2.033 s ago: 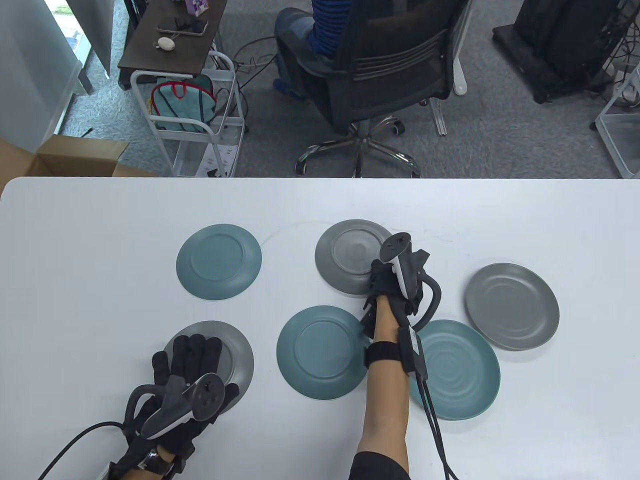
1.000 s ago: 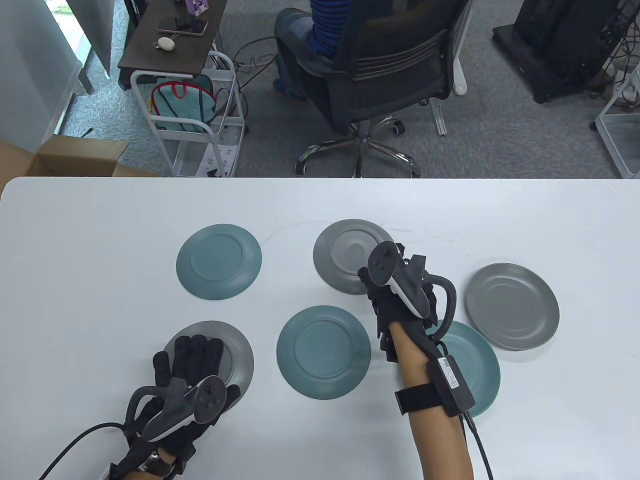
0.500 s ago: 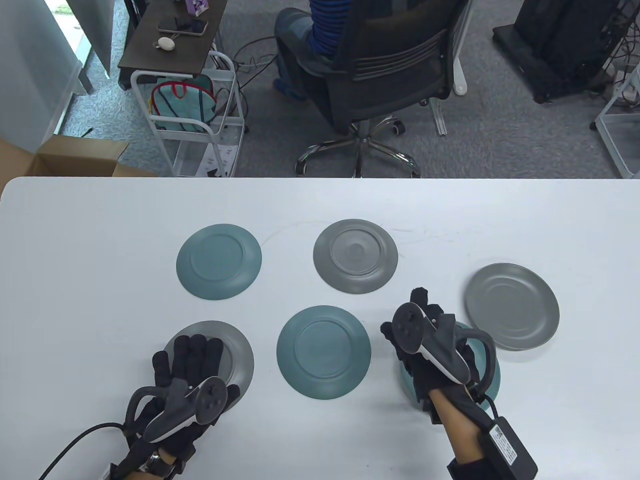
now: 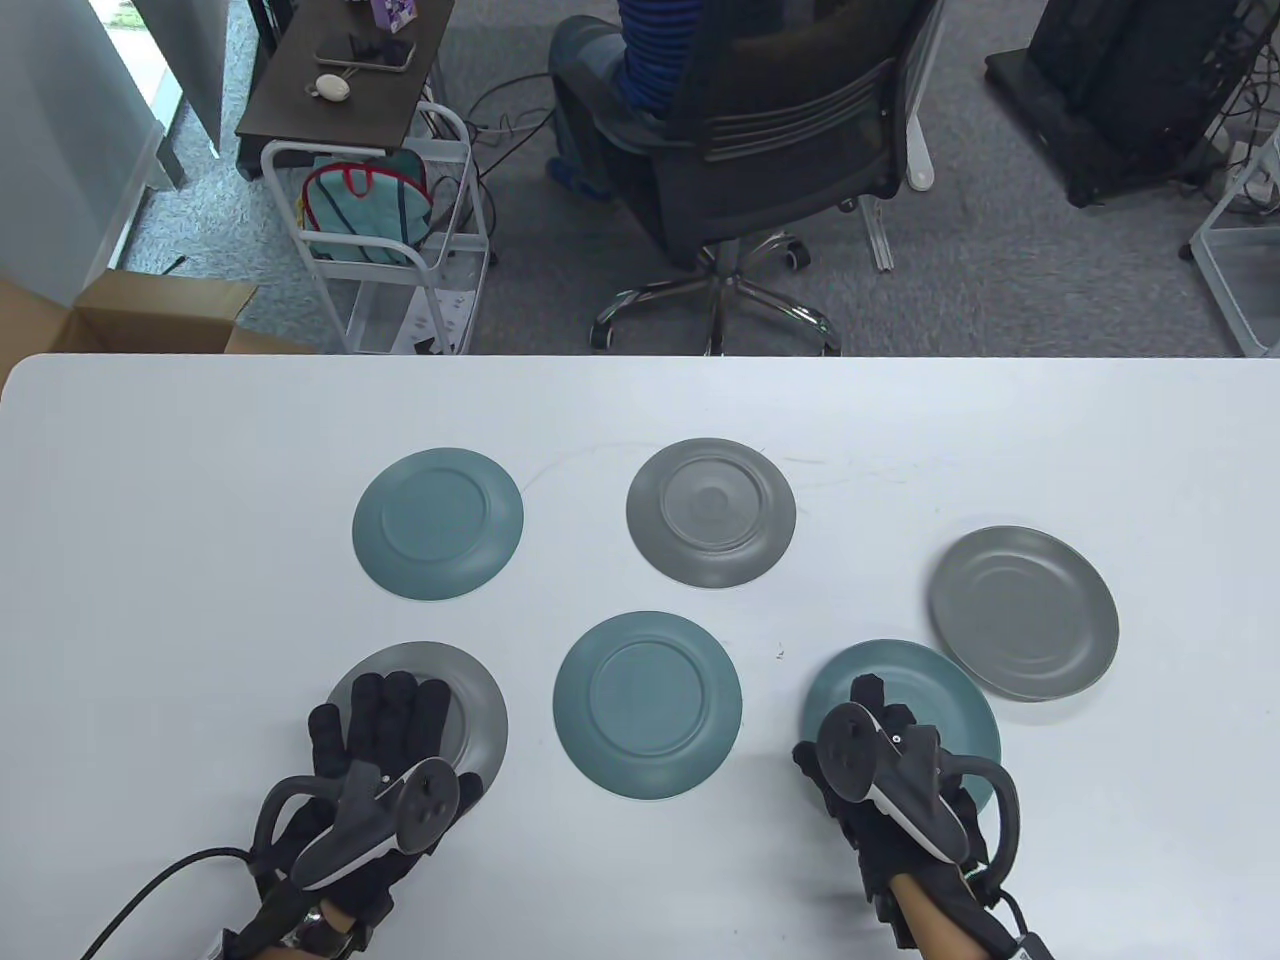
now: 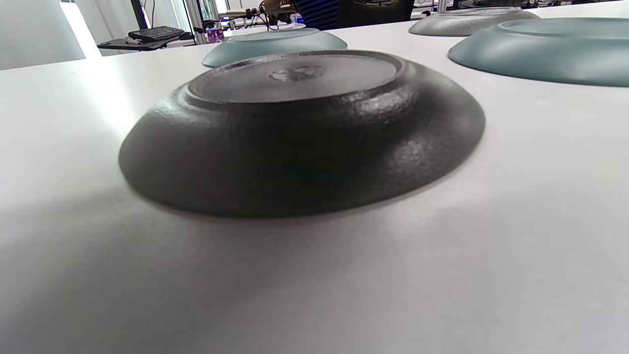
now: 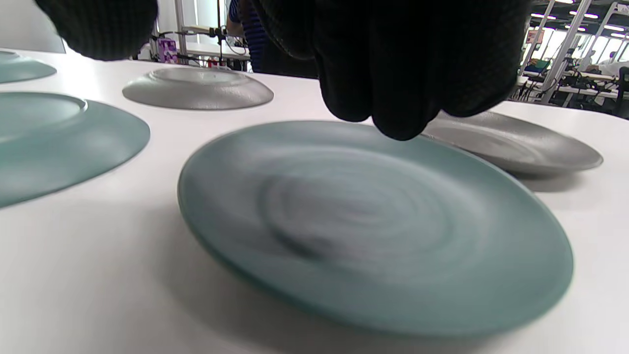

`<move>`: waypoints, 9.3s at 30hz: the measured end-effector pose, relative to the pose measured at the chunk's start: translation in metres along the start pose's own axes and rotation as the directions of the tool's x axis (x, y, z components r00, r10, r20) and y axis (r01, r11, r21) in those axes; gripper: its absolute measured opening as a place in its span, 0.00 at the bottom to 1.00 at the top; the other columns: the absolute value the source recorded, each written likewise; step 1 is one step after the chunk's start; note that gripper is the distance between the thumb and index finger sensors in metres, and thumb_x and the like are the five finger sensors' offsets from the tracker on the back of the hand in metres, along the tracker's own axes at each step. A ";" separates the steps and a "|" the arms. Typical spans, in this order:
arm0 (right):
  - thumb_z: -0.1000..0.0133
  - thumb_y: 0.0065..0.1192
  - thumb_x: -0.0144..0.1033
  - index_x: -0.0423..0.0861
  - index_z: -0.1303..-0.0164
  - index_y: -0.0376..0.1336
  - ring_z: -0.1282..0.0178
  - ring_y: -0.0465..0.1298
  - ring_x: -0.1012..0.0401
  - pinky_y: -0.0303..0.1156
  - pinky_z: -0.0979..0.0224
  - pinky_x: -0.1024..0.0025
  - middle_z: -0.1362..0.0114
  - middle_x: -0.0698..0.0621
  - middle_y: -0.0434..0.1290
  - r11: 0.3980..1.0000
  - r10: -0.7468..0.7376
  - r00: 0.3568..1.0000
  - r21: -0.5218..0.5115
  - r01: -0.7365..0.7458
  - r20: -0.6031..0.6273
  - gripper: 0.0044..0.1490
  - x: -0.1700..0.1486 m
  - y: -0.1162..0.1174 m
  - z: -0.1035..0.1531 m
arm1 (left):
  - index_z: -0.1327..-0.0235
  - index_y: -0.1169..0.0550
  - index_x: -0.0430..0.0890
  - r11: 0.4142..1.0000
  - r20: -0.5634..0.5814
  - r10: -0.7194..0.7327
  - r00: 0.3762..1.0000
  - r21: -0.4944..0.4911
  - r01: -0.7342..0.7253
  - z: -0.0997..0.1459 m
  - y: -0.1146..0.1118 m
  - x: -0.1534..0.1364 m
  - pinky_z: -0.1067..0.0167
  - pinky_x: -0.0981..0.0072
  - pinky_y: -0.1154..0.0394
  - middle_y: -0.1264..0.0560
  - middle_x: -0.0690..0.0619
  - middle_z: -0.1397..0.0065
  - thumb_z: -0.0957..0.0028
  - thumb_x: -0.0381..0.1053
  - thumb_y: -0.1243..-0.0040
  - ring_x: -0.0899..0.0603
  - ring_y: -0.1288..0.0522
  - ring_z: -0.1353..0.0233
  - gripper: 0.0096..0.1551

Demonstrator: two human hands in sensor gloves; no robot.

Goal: Flip plate to back facing up

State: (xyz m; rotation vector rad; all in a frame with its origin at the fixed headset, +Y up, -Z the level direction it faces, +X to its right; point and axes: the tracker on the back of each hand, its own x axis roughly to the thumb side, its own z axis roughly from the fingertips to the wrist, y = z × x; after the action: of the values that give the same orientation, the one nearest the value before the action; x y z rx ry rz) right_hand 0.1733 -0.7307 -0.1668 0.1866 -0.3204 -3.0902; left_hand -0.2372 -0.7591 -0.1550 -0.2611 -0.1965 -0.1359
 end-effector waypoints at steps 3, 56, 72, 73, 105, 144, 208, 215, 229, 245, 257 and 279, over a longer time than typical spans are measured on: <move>0.46 0.54 0.66 0.39 0.18 0.50 0.30 0.73 0.38 0.72 0.35 0.45 0.24 0.34 0.68 0.999 0.022 1.000 0.035 -0.021 -0.007 0.56 -0.001 0.014 -0.002 | 0.12 0.60 0.46 1.000 0.001 0.000 1.000 0.002 0.000 0.000 0.000 0.000 0.24 0.26 0.56 0.57 0.38 0.12 0.40 0.76 0.64 0.28 0.55 0.11 0.55; 0.41 0.56 0.35 0.30 0.27 0.53 0.42 0.79 0.38 0.80 0.46 0.59 0.34 0.28 0.71 0.997 -0.080 0.993 0.025 0.078 0.088 0.37 0.015 -0.016 0.009 | 0.12 0.60 0.46 1.000 -0.001 0.002 1.000 0.005 -0.002 -0.001 0.000 0.000 0.24 0.26 0.56 0.57 0.38 0.12 0.40 0.76 0.64 0.28 0.55 0.11 0.55; 0.42 0.60 0.33 0.31 0.31 0.56 0.45 0.81 0.43 0.80 0.47 0.61 0.36 0.33 0.74 0.787 -0.614 0.784 -0.009 0.617 0.087 0.34 -0.042 -0.056 0.014 | 0.13 0.60 0.46 1.000 0.002 0.002 1.000 0.012 -0.002 0.000 -0.001 0.000 0.24 0.26 0.56 0.57 0.38 0.12 0.40 0.76 0.64 0.28 0.55 0.11 0.55; 0.43 0.60 0.33 0.31 0.31 0.57 0.45 0.81 0.43 0.80 0.47 0.61 0.37 0.33 0.74 0.762 -0.645 0.759 -0.006 0.648 0.083 0.34 -0.047 -0.056 0.013 | 0.12 0.60 0.46 1.000 0.002 0.002 1.000 0.011 -0.002 0.000 -0.001 0.000 0.24 0.26 0.56 0.57 0.38 0.12 0.40 0.76 0.64 0.28 0.55 0.11 0.55; 0.47 0.69 0.44 0.33 0.30 0.56 0.56 0.82 0.52 0.79 0.53 0.66 0.46 0.45 0.77 0.565 -0.806 0.561 0.033 0.824 -0.189 0.43 -0.116 0.006 0.000 | 0.13 0.60 0.46 1.000 0.002 0.000 1.000 0.007 0.000 0.001 -0.001 0.000 0.24 0.26 0.56 0.57 0.38 0.12 0.40 0.76 0.64 0.28 0.55 0.11 0.55; 0.47 0.65 0.50 0.28 0.29 0.57 0.54 0.83 0.47 0.79 0.53 0.63 0.41 0.38 0.78 0.786 -0.512 0.744 0.116 0.608 -0.429 0.48 -0.126 0.043 -0.014 | 0.13 0.60 0.46 1.000 0.003 -0.005 1.000 0.007 0.005 0.001 -0.001 0.002 0.24 0.26 0.56 0.57 0.38 0.12 0.40 0.76 0.64 0.28 0.55 0.11 0.55; 0.46 0.64 0.55 0.38 0.19 0.49 0.26 0.67 0.37 0.68 0.30 0.46 0.21 0.34 0.63 0.992 -0.076 0.942 0.072 0.104 -0.327 0.54 -0.081 -0.018 -0.099 | 0.13 0.60 0.46 1.000 -0.016 -0.008 1.000 -0.024 0.008 -0.003 -0.001 0.001 0.24 0.27 0.56 0.57 0.38 0.12 0.40 0.76 0.64 0.28 0.55 0.11 0.54; 0.46 0.64 0.55 0.38 0.18 0.45 0.22 0.62 0.35 0.63 0.25 0.42 0.19 0.33 0.58 0.988 -0.075 0.927 0.097 0.119 -0.367 0.57 -0.083 -0.008 -0.124 | 0.13 0.60 0.46 1.000 -0.014 -0.007 1.000 -0.023 0.007 -0.003 -0.001 0.001 0.24 0.27 0.56 0.57 0.38 0.12 0.40 0.76 0.64 0.28 0.55 0.11 0.54; 0.46 0.64 0.55 0.38 0.17 0.43 0.19 0.55 0.33 0.57 0.22 0.39 0.16 0.32 0.51 0.970 -0.090 0.892 0.165 0.180 -0.444 0.58 -0.098 0.016 -0.147 | 0.13 0.60 0.46 1.000 -0.019 -0.004 1.000 -0.031 0.004 -0.004 -0.002 0.000 0.24 0.26 0.56 0.57 0.38 0.12 0.40 0.76 0.64 0.28 0.55 0.11 0.54; 0.44 0.65 0.47 0.38 0.19 0.49 0.23 0.60 0.33 0.62 0.24 0.41 0.19 0.30 0.55 0.977 -0.009 0.905 0.189 0.099 -0.425 0.49 -0.088 0.015 -0.155 | 0.13 0.60 0.46 1.000 -0.023 -0.004 1.000 -0.030 0.003 -0.005 -0.002 -0.001 0.24 0.27 0.56 0.57 0.38 0.12 0.40 0.76 0.64 0.28 0.55 0.11 0.54; 0.41 0.62 0.42 0.35 0.21 0.50 0.26 0.64 0.33 0.67 0.28 0.46 0.21 0.28 0.58 0.981 0.042 0.916 0.190 0.038 -0.398 0.44 -0.080 0.013 -0.159 | 0.12 0.60 0.46 1.000 -0.028 -0.004 1.000 -0.030 0.003 -0.005 -0.002 -0.001 0.24 0.26 0.56 0.57 0.38 0.12 0.40 0.76 0.64 0.28 0.55 0.11 0.55; 0.41 0.57 0.32 0.37 0.25 0.54 0.31 0.72 0.38 0.72 0.34 0.52 0.26 0.33 0.66 0.958 -0.285 0.898 -0.126 0.257 -0.334 0.35 -0.092 -0.042 -0.136 | 0.13 0.60 0.46 0.999 -0.020 0.012 1.000 -0.030 -0.013 -0.006 -0.003 -0.002 0.24 0.27 0.56 0.57 0.38 0.12 0.40 0.76 0.64 0.28 0.55 0.11 0.54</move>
State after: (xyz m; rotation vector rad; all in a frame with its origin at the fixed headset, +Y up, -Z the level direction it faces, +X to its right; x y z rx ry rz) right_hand 0.2809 -0.7133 -0.2973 0.8360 -0.1683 -3.2385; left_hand -0.2389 -0.7631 -0.1602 -0.2909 -0.1733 -0.1292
